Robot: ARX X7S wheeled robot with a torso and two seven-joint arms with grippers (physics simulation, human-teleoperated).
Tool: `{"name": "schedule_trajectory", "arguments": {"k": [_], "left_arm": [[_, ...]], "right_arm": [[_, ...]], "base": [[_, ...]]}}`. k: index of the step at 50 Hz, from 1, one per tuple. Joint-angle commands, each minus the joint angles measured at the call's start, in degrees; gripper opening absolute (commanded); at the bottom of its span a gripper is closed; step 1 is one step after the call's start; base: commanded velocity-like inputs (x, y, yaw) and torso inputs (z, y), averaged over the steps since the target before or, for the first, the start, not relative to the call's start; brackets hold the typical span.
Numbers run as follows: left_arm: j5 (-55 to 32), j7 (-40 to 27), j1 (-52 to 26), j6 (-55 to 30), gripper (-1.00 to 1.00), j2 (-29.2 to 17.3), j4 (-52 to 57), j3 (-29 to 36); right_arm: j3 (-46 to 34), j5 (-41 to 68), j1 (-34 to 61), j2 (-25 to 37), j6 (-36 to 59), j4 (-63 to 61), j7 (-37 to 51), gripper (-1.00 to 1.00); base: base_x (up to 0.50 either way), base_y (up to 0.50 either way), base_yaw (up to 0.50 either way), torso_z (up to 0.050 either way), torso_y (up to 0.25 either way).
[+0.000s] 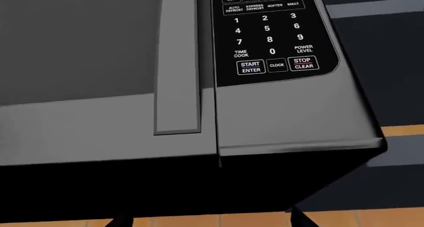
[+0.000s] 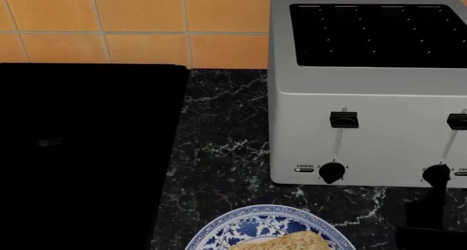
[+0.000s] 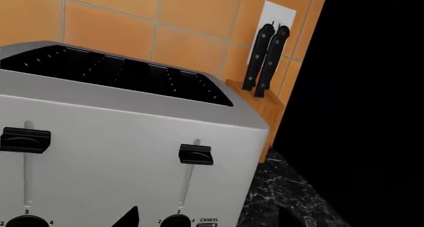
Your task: Place the toasted item on a plate.
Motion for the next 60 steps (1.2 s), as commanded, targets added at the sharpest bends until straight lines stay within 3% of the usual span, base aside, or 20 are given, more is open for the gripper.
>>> {"name": "schedule_trajectory", "arguments": {"k": [1,25,60], "left_arm": [[-0.3,-0.4,41.9,1.8,1.0,-2.7,0.0,0.0],[0.2,-0.3,47.5,6.5,1.0,-2.4,-4.0,-3.2],[0.4,-1.2,45.0,8.5,1.0,-2.3,-13.1,-6.0]], "right_arm": [[1.1,-1.8,-2.3,1.1,-1.5,0.6,0.2,1.0],[2.1,-4.7,-6.1,0.9,-4.9,2.7,0.1,1.0],[16.0,-4.4,-17.2,-0.4,-7.0,5.3,-1.7,1.0]], "base": [[-0.01,0.02,0.02,0.0,-0.014],[-0.01,0.02,0.02,0.0,-0.009],[-0.02,0.01,0.02,0.0,-0.008]]}}
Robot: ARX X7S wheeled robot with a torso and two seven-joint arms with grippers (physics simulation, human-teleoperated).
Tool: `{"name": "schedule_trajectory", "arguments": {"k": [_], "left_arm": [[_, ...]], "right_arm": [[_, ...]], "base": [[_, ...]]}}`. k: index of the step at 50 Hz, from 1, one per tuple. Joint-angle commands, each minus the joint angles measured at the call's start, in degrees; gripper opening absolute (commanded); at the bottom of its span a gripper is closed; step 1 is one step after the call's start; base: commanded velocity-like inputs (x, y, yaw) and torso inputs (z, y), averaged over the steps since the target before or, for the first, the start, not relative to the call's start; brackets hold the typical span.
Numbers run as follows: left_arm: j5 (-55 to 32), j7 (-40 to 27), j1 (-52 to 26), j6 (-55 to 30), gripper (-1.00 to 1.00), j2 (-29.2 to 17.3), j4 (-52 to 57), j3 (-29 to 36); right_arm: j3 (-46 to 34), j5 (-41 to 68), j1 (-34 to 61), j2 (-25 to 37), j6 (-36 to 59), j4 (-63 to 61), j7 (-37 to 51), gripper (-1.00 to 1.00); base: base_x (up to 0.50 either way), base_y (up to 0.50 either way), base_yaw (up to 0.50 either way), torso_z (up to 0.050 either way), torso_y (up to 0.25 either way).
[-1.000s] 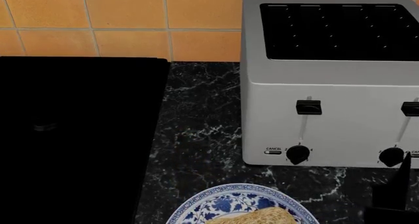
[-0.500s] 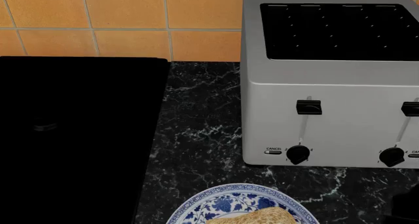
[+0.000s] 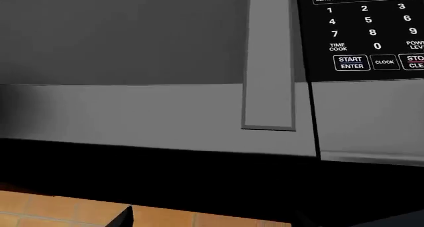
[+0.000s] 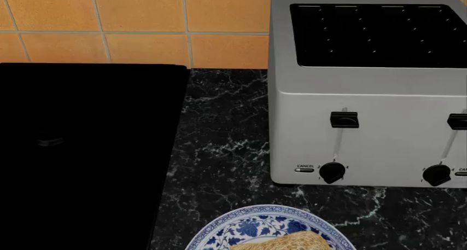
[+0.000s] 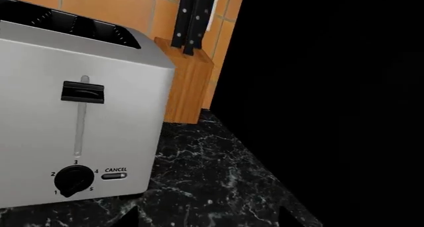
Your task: Place the toasted item on a plate.
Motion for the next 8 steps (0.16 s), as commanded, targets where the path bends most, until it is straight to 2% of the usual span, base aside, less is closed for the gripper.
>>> {"name": "schedule_trajectory", "arguments": {"k": [1,8], "left_arm": [[0.0,0.0,44.1,1.1,1.0,-1.7,-4.5,-0.2],[-0.2,-0.4,43.4,0.8,1.0,-2.2,-5.8,-1.4]], "right_arm": [[4.7,0.3,-3.6,-0.2,-0.7,0.7,-0.5,1.0],[6.1,-0.7,-5.7,-1.0,-2.6,2.7,-1.6,1.0]], "base": [[-0.02,0.01,0.02,0.0,-0.01],[-0.02,0.01,0.02,0.0,-0.006]]}}
